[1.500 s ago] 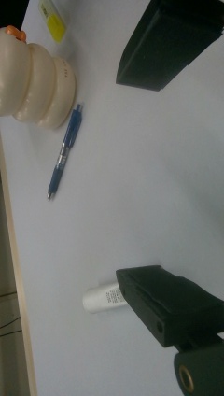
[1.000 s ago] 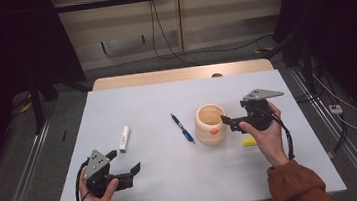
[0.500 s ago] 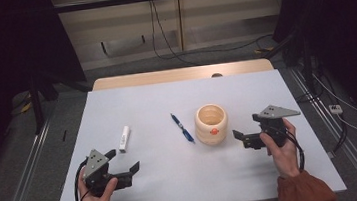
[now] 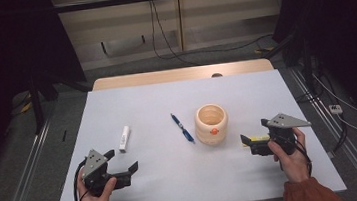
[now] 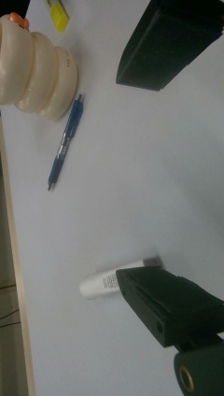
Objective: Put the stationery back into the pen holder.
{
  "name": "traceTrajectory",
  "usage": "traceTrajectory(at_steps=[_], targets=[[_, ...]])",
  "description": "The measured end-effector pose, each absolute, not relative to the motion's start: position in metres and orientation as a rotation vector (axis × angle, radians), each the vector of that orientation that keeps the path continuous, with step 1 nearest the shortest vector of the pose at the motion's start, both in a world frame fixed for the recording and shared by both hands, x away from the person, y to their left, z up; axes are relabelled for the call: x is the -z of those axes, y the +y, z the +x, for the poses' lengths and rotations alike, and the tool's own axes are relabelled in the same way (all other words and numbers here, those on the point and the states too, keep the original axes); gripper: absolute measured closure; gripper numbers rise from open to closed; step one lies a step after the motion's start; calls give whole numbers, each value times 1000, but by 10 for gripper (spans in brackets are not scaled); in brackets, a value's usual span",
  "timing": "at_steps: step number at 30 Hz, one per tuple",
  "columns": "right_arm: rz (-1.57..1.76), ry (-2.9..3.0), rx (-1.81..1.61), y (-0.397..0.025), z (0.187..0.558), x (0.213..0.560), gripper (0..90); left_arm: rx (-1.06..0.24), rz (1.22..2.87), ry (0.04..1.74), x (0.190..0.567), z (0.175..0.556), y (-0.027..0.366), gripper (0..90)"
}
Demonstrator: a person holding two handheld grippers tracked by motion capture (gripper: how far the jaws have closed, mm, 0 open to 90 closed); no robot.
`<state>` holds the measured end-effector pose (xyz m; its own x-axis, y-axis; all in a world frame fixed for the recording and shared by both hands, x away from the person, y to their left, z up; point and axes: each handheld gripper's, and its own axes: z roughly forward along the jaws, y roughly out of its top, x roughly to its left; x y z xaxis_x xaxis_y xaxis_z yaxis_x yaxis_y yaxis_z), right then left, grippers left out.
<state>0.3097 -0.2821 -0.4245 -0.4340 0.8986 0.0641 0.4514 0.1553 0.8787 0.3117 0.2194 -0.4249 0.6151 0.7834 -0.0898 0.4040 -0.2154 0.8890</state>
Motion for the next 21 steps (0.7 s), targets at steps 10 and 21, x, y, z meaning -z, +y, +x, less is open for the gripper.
traceTrajectory(at_steps=[10, 21], targets=[[1295, 1919, -1219, -293, 286, 435, 59, -457, 1839, 982, 421, 316, 222, 74], [1294, 1929, -1226, -295, 282, 441, 58, -418, 1858, 1006, 411, 338, 223, 76]])
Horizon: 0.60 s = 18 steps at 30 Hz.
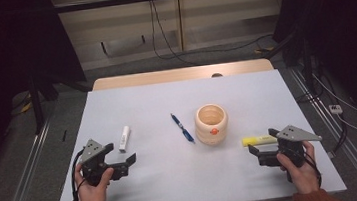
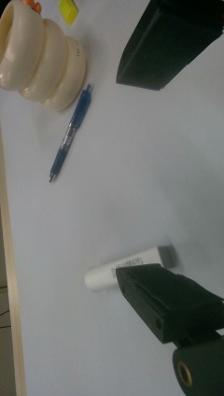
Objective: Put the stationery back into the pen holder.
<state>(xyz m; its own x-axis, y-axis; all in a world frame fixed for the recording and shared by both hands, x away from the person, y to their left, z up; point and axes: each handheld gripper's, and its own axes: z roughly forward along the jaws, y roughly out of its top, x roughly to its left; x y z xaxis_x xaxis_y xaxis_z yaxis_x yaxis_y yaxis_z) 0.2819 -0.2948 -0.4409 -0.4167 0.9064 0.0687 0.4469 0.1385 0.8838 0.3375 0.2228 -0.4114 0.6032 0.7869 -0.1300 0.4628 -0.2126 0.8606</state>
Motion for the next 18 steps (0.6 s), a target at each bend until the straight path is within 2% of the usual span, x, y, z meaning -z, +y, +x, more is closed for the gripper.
traceTrajectory(at_steps=[18], targets=[[1270, 1960, -1254, -287, 288, 441, 53, -403, 1861, 1149, 398, 376, 229, 93]])
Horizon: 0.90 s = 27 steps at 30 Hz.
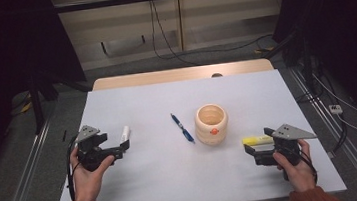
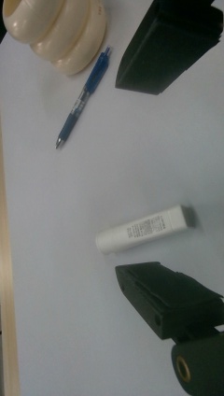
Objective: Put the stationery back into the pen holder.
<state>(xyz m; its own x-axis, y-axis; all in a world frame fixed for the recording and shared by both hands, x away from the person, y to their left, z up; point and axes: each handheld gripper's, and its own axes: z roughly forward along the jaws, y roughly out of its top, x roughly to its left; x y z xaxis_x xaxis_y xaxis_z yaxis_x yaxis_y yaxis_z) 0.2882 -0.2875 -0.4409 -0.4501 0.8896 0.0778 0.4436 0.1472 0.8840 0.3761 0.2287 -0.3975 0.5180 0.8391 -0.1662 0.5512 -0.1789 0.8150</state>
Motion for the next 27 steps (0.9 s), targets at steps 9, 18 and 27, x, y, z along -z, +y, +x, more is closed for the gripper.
traceTrajectory(at_steps=[9, 18, 27], targets=[[1282, 1964, -1251, -287, 286, 442, 50, -339, 1899, 1228, 399, 403, 226, 107], [1290, 1974, -1237, -289, 279, 444, 50, -344, 1949, 1284, 401, 424, 220, 123], [1280, 1971, -1236, -287, 280, 443, 50, -348, 1984, 1351, 410, 442, 215, 136]])
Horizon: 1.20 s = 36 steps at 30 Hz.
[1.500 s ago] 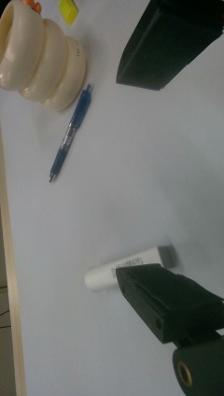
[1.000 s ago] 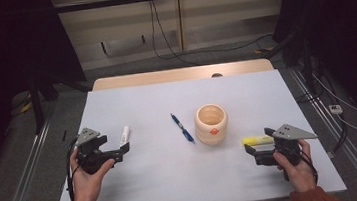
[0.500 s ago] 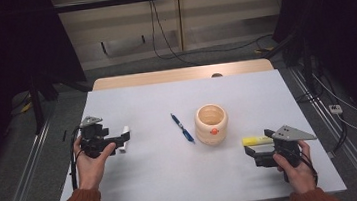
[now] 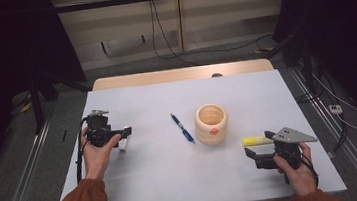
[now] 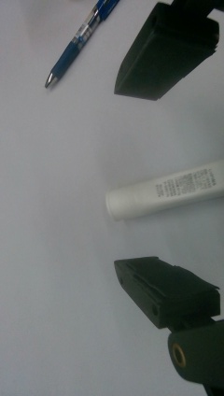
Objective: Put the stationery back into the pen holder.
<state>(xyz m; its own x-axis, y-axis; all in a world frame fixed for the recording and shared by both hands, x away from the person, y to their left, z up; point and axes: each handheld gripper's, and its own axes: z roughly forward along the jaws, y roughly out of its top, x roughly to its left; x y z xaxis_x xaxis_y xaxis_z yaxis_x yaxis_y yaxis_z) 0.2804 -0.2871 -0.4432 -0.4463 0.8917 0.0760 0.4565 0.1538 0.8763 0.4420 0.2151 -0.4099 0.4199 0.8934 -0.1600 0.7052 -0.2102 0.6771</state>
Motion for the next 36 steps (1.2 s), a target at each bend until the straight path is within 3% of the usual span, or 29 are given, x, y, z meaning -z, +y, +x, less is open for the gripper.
traceTrajectory(at_steps=[10, 25, 36], targets=[[1278, 1977, -1231, -286, 282, 444, 50, -325, 2029, 1410, 422, 458, 204, 198], [1286, 1986, -1218, -287, 283, 445, 50, -285, 2099, 1485, 439, 472, 194, 421], [1289, 1989, -1217, -287, 284, 446, 50, -329, 2104, 1520, 441, 475, 195, 598]])
